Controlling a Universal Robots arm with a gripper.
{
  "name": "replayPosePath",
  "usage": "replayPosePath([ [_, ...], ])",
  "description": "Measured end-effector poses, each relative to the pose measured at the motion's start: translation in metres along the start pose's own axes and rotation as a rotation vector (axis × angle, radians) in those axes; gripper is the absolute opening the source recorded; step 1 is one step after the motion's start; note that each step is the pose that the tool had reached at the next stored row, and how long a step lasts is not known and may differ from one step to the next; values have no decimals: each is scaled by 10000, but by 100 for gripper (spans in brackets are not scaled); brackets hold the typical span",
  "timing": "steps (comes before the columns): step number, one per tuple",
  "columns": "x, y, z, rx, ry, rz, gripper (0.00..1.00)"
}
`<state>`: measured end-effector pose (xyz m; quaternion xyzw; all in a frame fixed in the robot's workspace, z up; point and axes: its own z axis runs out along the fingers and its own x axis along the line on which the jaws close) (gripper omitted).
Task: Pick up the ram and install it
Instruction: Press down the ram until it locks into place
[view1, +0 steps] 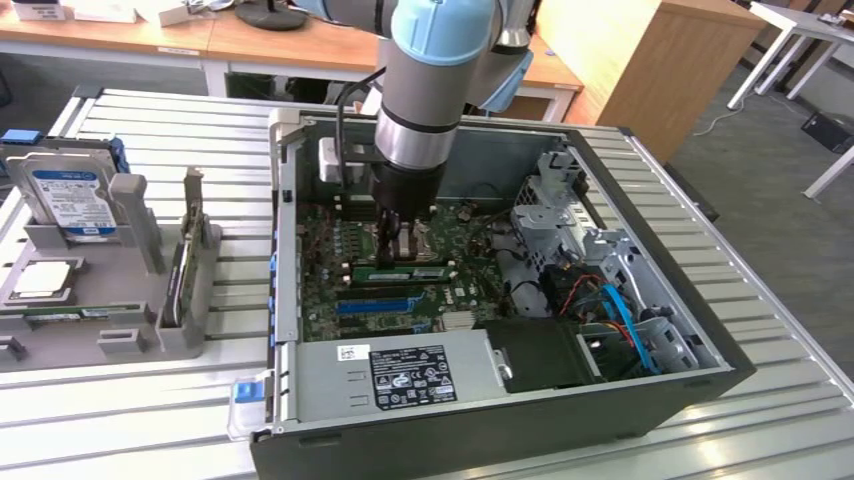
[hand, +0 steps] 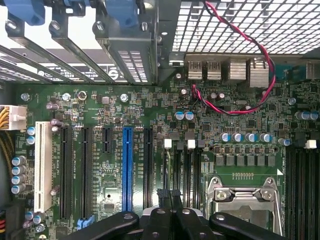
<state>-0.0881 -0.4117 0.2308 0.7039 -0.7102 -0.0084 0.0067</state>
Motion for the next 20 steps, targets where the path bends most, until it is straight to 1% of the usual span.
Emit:
replayPosePath([
  [12,-1,-1,35,2,-3,0,11],
  [15,1,0,39,-1,3,0,11],
  [20,0,-1,50,3,-4,0,11],
])
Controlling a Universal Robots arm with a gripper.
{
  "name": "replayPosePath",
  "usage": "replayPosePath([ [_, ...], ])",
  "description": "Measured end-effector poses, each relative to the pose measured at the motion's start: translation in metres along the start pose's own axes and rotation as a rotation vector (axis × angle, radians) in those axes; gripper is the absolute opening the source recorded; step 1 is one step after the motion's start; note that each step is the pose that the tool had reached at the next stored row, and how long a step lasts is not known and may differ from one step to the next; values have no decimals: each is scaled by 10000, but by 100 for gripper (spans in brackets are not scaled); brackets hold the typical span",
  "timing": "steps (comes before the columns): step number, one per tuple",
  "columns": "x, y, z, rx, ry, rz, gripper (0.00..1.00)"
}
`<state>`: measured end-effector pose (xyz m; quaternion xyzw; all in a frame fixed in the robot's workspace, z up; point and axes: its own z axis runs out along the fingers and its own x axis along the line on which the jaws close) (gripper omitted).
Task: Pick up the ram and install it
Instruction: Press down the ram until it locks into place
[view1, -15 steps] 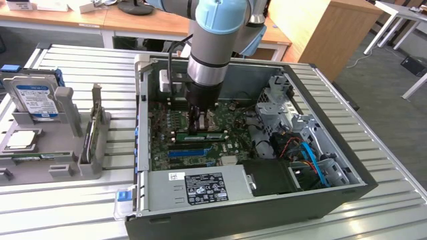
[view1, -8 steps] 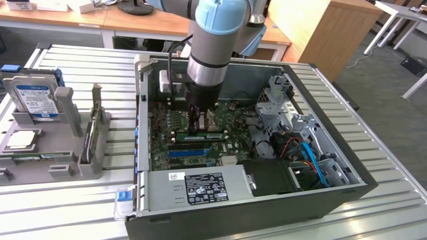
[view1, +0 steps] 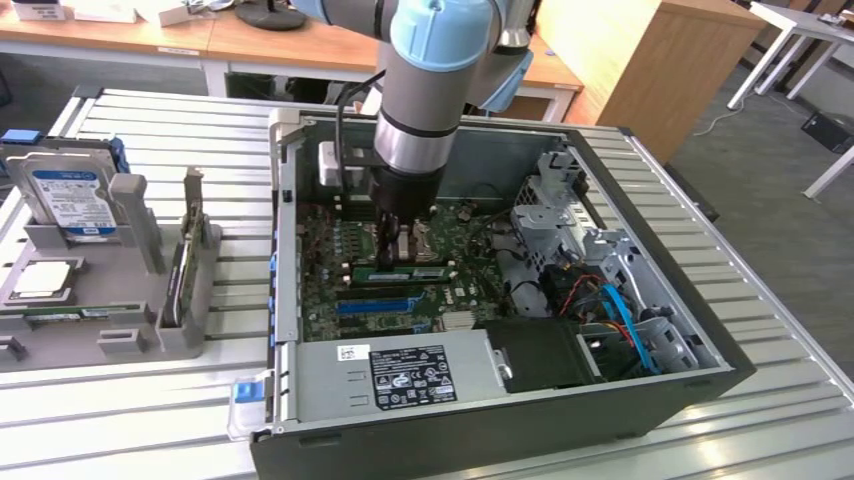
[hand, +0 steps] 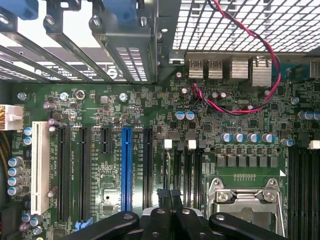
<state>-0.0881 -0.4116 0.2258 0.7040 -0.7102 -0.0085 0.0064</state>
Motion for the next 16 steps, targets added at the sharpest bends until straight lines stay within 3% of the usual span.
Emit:
replayPosePath([
  [16,3,0,11,-3,5,1,11],
])
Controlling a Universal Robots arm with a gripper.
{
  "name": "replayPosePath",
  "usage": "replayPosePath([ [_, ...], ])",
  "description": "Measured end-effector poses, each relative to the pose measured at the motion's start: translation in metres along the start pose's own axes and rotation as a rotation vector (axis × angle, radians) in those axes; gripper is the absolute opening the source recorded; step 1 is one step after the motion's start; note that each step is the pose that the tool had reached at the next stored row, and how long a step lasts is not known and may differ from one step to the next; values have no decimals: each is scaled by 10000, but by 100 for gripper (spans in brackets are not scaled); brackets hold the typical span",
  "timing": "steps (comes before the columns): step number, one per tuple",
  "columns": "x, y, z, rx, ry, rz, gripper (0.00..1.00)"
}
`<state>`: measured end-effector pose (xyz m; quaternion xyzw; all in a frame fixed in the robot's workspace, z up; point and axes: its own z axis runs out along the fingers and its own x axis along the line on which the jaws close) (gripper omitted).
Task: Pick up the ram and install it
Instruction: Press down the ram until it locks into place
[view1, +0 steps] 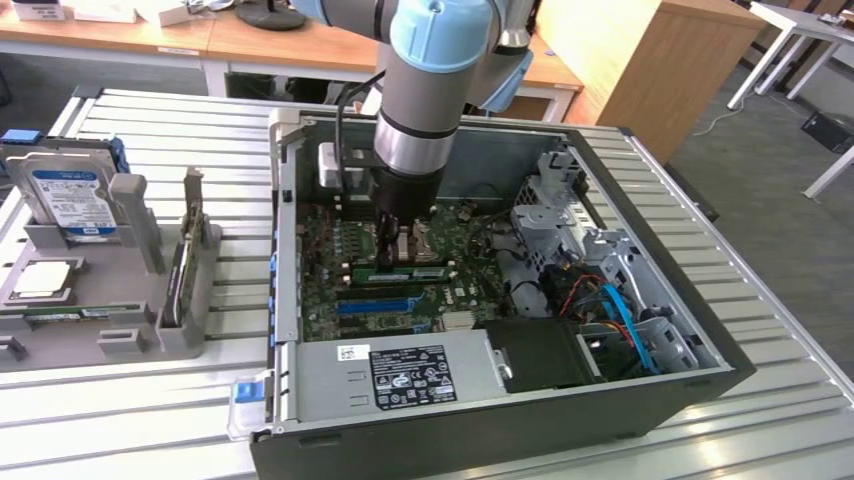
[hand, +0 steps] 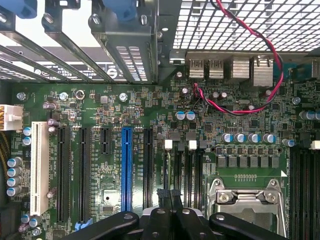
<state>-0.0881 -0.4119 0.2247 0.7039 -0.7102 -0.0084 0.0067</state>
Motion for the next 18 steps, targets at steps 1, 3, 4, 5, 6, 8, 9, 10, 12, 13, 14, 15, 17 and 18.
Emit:
replayPosePath([
  [1,0,0,0,0,0,0,11],
  [3,0,0,5,0,-1,0,11],
  [4,1,0,5,0,0,0,11],
  [5,1,0,6,0,0,0,11],
  [6,1,0,6,0,0,0,11],
  [8,0,0,7,0,-2,0,11],
  [9,0,0,7,0,-2,0,11],
  [10,0,0,7,0,-2,0,11],
  [12,0,0,7,1,-3,0,11],
  [13,1,0,8,1,-2,0,11],
  [14,1,0,10,0,-2,0,11],
  [15,1,0,11,-1,-1,0,11],
  [17,1,0,11,0,-1,0,11],
  [18,1,0,11,0,-1,0,11],
])
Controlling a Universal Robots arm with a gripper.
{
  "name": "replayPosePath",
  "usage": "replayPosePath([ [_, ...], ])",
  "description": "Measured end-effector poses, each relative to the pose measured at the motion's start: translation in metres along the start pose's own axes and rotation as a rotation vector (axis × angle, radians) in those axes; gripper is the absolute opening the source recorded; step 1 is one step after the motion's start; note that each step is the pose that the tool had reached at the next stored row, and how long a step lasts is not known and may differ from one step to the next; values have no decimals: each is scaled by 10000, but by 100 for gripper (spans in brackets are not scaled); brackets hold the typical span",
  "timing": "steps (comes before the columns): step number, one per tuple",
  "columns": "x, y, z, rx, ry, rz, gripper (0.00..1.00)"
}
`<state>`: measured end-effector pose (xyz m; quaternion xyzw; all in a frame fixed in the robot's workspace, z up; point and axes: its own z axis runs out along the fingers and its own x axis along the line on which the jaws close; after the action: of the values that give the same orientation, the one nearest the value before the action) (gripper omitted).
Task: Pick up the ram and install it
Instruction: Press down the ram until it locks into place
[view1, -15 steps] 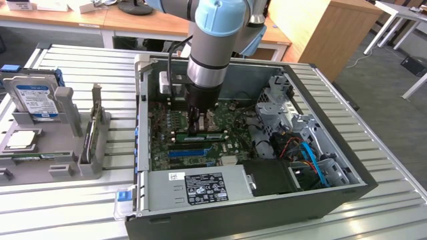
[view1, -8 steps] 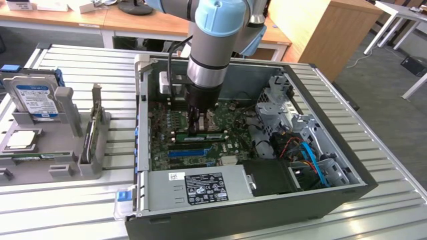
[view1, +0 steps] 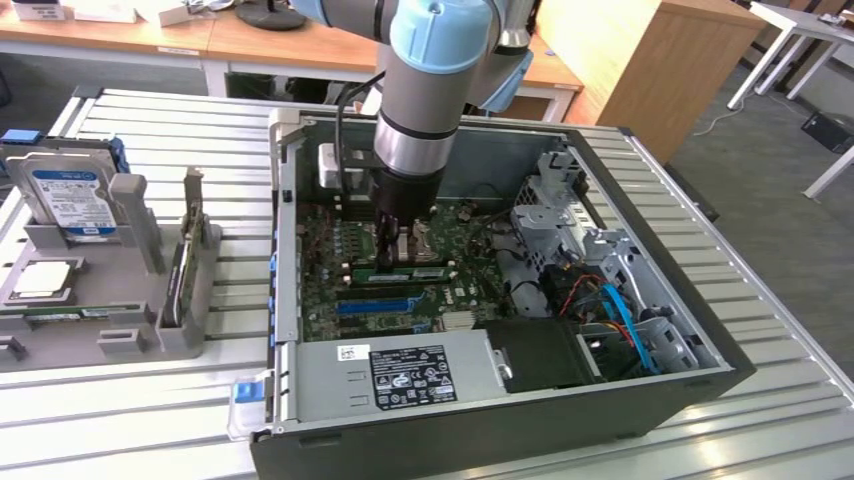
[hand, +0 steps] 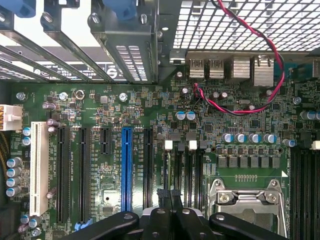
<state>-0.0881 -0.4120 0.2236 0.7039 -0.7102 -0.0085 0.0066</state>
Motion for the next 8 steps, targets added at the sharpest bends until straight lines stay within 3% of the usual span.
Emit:
replayPosePath([
  [8,0,0,3,0,0,0,11],
])
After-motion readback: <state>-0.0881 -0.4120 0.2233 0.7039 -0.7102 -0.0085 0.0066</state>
